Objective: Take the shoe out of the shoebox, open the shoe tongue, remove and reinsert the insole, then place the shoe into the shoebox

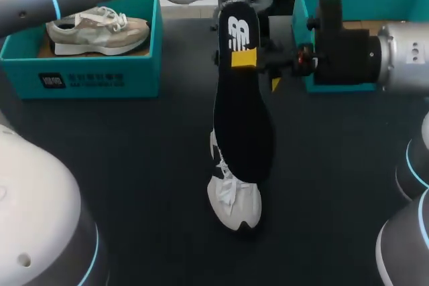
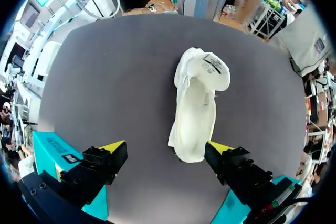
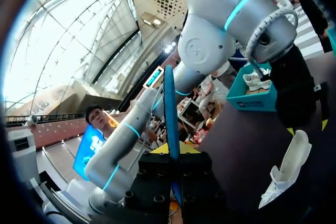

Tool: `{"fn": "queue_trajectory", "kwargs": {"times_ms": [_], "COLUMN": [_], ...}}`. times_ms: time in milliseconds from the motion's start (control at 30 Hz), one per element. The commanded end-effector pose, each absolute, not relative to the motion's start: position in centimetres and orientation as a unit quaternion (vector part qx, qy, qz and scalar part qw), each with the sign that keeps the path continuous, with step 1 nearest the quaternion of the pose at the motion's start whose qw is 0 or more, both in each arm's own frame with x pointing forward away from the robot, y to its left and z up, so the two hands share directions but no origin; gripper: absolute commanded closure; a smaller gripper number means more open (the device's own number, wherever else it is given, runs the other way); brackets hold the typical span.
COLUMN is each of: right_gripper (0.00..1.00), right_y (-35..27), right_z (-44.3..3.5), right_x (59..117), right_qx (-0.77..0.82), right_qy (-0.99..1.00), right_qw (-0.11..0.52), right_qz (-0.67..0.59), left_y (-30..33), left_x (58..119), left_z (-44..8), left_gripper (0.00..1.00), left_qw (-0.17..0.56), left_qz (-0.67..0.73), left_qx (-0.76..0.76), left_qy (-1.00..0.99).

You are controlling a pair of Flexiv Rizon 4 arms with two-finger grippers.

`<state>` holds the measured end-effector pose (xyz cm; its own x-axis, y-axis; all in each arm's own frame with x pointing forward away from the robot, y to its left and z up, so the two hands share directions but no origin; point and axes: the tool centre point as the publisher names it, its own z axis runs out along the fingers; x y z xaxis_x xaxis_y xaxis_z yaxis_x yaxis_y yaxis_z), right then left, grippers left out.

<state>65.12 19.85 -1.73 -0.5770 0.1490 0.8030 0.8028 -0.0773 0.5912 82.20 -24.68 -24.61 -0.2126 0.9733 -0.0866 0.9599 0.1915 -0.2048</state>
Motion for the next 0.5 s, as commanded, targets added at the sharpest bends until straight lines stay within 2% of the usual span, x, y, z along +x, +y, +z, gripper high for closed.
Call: {"fn": "queue_trajectory", "kwargs": {"times_ms": [33,200,500], "right_gripper": [1.00,1.00,1.00], "right_y": [15.8,12.4,8.7], "right_z": [-1.6,-2.1,-6.6], "right_x": [64.6,66.8,72.8], "right_qx": [-0.395,-0.427,-0.513], "right_qy": [-0.622,-0.604,-0.530], "right_qw": [0.255,0.259,0.298], "right_qz": [-0.626,-0.621,-0.607], "left_y": [-21.2,-19.3,-16.5], "left_x": [81.1,80.5,79.6], "left_z": [-21.5,-19.3,-16.7], "left_gripper": [0.00,0.00,0.00], "left_qw": [-0.082,-0.127,-0.200], "left_qz": [0.173,0.190,0.214], "left_qx": [-0.614,-0.615,-0.606], "left_qy": [-0.765,-0.755,-0.740]}}
